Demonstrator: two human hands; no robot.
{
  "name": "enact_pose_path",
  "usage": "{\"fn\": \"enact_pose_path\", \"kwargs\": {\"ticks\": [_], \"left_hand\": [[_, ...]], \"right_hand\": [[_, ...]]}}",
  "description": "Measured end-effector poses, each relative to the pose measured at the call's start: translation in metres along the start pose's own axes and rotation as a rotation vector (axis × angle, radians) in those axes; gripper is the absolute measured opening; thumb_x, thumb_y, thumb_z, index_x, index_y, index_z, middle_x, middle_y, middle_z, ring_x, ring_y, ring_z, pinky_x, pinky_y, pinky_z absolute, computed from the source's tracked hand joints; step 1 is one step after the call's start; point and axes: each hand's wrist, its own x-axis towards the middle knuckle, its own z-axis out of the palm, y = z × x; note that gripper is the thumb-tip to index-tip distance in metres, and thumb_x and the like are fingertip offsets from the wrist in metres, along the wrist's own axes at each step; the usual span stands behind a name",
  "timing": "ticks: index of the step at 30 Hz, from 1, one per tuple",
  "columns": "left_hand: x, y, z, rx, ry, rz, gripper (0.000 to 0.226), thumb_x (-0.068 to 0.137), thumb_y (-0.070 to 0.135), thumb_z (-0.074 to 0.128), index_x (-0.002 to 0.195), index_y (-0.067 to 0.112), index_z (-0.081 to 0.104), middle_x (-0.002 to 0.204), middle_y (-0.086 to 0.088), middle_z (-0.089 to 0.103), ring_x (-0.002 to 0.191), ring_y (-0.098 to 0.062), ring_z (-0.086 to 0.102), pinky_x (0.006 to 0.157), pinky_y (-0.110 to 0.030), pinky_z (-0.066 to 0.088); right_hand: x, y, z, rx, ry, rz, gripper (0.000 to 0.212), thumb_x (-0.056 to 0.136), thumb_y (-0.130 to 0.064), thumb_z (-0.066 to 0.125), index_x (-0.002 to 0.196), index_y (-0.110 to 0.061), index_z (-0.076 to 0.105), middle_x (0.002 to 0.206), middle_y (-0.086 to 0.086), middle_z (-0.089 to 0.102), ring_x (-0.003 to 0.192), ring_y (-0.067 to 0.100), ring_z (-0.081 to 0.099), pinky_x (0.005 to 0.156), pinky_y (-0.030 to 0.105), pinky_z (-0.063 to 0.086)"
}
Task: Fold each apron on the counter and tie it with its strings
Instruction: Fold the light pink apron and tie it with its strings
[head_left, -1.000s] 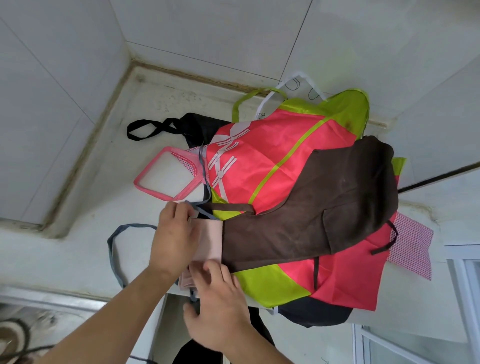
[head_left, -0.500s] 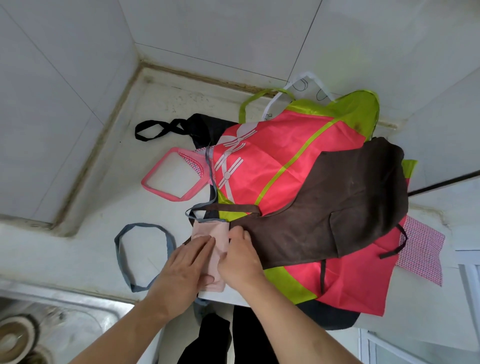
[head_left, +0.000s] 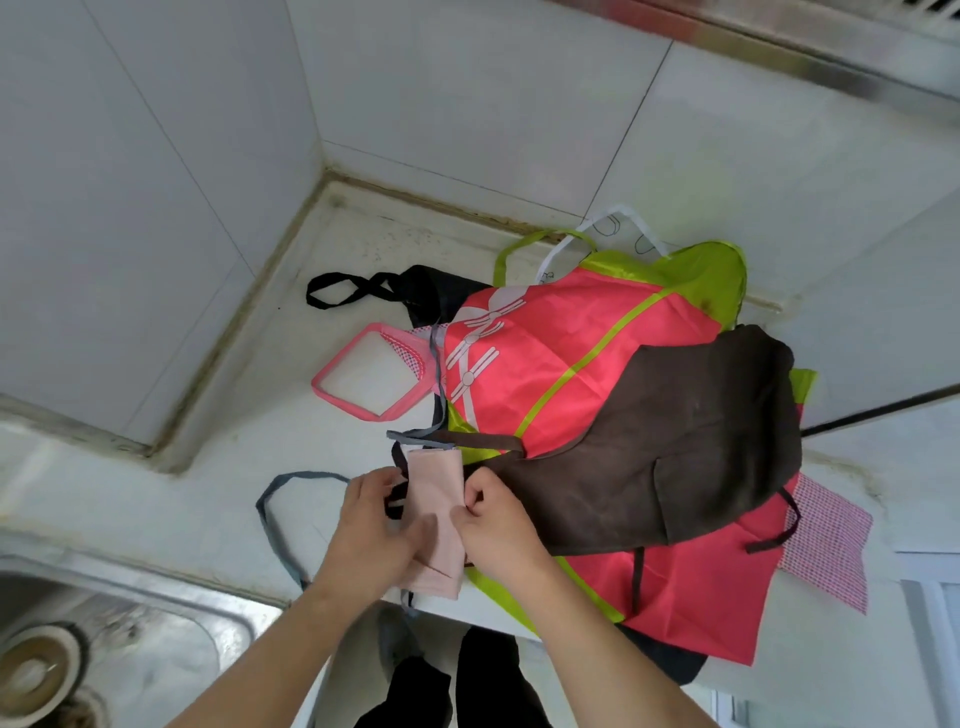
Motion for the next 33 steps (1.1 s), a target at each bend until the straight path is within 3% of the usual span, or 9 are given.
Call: {"fn": "enact_pose_path", "kwargs": {"ticks": [5, 9, 11, 14, 17, 21, 24, 27, 33], "left_hand": [[-0.007, 0.042, -0.026, -0.560, -0.427, -0.355, 0.045, 0.091, 0.025, 0.079, 0.129, 0.009, 0.063, 0.117, -0.009, 0.077, 0.108, -0.031, 0.074, 0.101, -0.050, 0.056], [-0.028, 0.076, -0.036, -0.577, -0.613, -0.253, 0.033, 0.091, 0.024, 0.073, 0.118, 0.004, 0.076, 0.117, -0.016, 0.077, 0.108, -0.031, 0.074, 0.095, -0.038, 0.056], [-0.038, 0.093, -0.037, -0.480, -0.605, -0.146, 0.026, 0.093, 0.025, 0.072, 0.113, 0.009, 0.079, 0.112, -0.011, 0.079, 0.102, -0.026, 0.076, 0.086, -0.033, 0.057], [-0.057, 0.115, -0.038, -0.352, -0.574, 0.006, 0.019, 0.098, 0.025, 0.069, 0.109, 0.013, 0.079, 0.104, -0.005, 0.081, 0.093, -0.019, 0.078, 0.074, -0.024, 0.057], [-0.075, 0.128, -0.038, -0.380, -0.527, 0.087, 0.017, 0.099, 0.024, 0.069, 0.105, 0.012, 0.079, 0.102, -0.009, 0.081, 0.094, -0.027, 0.078, 0.077, -0.034, 0.059], [-0.097, 0.142, -0.037, -0.359, -0.514, 0.151, 0.015, 0.100, 0.026, 0.069, 0.106, 0.017, 0.079, 0.101, -0.009, 0.080, 0.091, -0.026, 0.078, 0.073, -0.033, 0.056], [-0.110, 0.153, -0.037, -0.410, -0.603, 0.124, 0.020, 0.101, 0.022, 0.066, 0.119, 0.017, 0.074, 0.113, -0.010, 0.078, 0.103, -0.029, 0.076, 0.084, -0.039, 0.059], [-0.122, 0.164, -0.034, -0.507, -0.637, 0.102, 0.026, 0.098, 0.009, 0.065, 0.123, 0.014, 0.073, 0.120, -0.014, 0.076, 0.112, -0.033, 0.073, 0.091, -0.040, 0.057], [-0.148, 0.183, -0.005, -0.708, -0.589, 0.124, 0.032, 0.096, 0.003, 0.064, 0.125, 0.014, 0.073, 0.124, -0.023, 0.072, 0.117, -0.044, 0.068, 0.100, -0.051, 0.053]], "right_hand": [[-0.034, -0.008, -0.032, 0.185, -0.003, -0.097, 0.017, 0.089, -0.022, 0.059, 0.090, -0.032, 0.046, 0.065, 0.003, 0.047, 0.059, 0.018, 0.042, 0.060, 0.035, 0.035], [-0.063, -0.022, -0.062, 0.335, 0.008, -0.120, 0.028, 0.095, -0.016, 0.059, 0.115, -0.034, 0.052, 0.088, 0.007, 0.077, 0.076, 0.024, 0.071, 0.071, 0.038, 0.054], [-0.078, -0.027, -0.075, 0.318, 0.047, -0.141, 0.029, 0.095, -0.016, 0.058, 0.121, -0.028, 0.058, 0.097, 0.006, 0.080, 0.089, 0.024, 0.077, 0.082, 0.044, 0.061], [-0.101, -0.029, -0.090, 0.280, 0.112, -0.168, 0.019, 0.097, -0.011, 0.057, 0.109, -0.019, 0.070, 0.101, 0.001, 0.080, 0.096, 0.021, 0.076, 0.090, 0.052, 0.060], [-0.128, -0.031, -0.099, 0.345, 0.096, -0.145, 0.020, 0.102, -0.008, 0.057, 0.113, -0.017, 0.071, 0.104, 0.004, 0.080, 0.098, 0.022, 0.076, 0.080, 0.041, 0.061], [-0.156, -0.033, -0.113, 0.426, 0.076, -0.173, 0.025, 0.103, -0.003, 0.058, 0.121, -0.013, 0.072, 0.107, 0.011, 0.080, 0.104, 0.030, 0.076, 0.095, 0.049, 0.059], [-0.171, -0.036, -0.127, 0.477, 0.066, -0.182, 0.026, 0.102, -0.001, 0.057, 0.119, -0.014, 0.073, 0.103, 0.013, 0.080, 0.097, 0.030, 0.077, 0.075, 0.033, 0.059], [-0.185, -0.037, -0.140, 0.531, 0.033, -0.211, 0.029, 0.103, -0.001, 0.055, 0.120, -0.017, 0.074, 0.100, 0.011, 0.080, 0.091, 0.023, 0.076, 0.068, 0.024, 0.054], [-0.201, -0.017, -0.165, 0.774, -0.009, -0.317, 0.030, 0.095, -0.016, 0.064, 0.123, -0.020, 0.075, 0.111, 0.034, 0.072, 0.098, 0.048, 0.067, 0.083, 0.058, 0.045]]}}
